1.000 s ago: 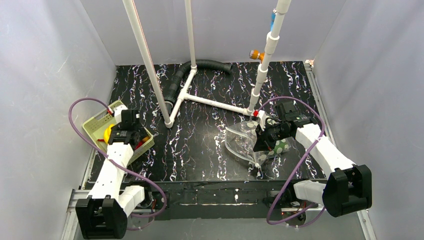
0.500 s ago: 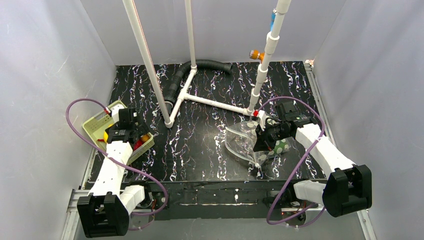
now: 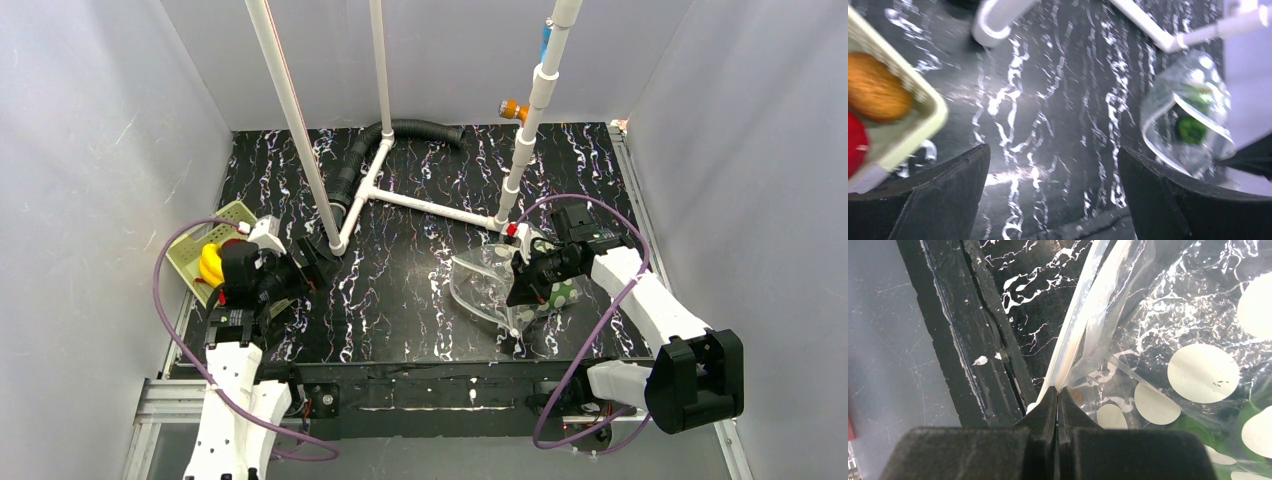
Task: Open the zip-top bag and remove the fake food
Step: Place the fake fruit in the bin.
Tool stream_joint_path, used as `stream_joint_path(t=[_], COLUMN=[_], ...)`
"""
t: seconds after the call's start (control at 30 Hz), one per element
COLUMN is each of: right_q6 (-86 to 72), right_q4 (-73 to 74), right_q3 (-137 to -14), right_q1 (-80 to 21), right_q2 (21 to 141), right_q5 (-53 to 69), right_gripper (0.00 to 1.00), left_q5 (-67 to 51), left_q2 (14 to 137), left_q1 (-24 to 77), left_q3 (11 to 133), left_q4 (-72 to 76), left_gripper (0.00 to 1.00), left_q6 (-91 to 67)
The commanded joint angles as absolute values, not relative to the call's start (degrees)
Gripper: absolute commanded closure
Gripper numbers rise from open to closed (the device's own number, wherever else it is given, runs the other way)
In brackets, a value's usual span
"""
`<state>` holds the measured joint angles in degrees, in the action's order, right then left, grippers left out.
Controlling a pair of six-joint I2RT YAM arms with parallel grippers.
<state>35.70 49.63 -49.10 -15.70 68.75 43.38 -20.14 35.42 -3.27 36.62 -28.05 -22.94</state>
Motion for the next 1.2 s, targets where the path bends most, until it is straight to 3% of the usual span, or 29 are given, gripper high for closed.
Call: stream_joint_path(t=[0.0, 0.27, 0.47, 0.8, 1.17], right_q6=[39.33, 40.23, 40.6, 41.31, 41.61], right_q4=[52.73, 53.45, 53.87, 54.53, 54.99], right_q3=[-52.25, -52.55, -52.61, -52.79, -52.73], right_q1=[-15.24, -15.12, -14.94, -14.88, -14.85], right_q2=[69.24, 69.35, 69.39, 69.35, 68.89], right_q5=[46.18, 46.39, 46.7, 46.99, 47.59], right_gripper=[0.99, 0.99, 0.99, 0.99, 0.99], left_q5=[-35.85, -36.59, -26.82, -12.57, -2.37], left_q2=[32.17, 29.97, 31.94, 44.2, 58.53], left_q1=[-2.99, 5.74, 24.71, 48.53, 64.25], left_q3=[34.62, 31.3, 27.52, 29.52, 30.78], left_q4=[-29.36, -25.49, -17.41, -3.36, 15.03], left_gripper=[0.02, 0.02, 0.02, 0.02, 0.02], left_q6=[-27.42, -32.48, -37.74, -37.03, -29.77])
